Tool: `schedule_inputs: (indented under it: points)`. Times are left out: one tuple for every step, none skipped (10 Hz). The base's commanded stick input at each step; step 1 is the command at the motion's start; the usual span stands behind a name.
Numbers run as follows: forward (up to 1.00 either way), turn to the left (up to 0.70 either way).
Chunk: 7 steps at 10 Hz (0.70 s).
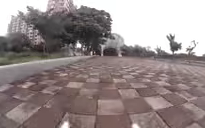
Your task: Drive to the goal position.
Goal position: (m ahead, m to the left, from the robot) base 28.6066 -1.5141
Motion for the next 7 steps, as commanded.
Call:
schedule_inputs:
  points:
    - [1.00, 0.00]
    - [1.00, 0.00]
    - [1.00, 0.00]
    - [1.00, 0.00]
    - [1.00, 0.00]
    - [1.00, 0.00]
    - [1.00, 0.00]
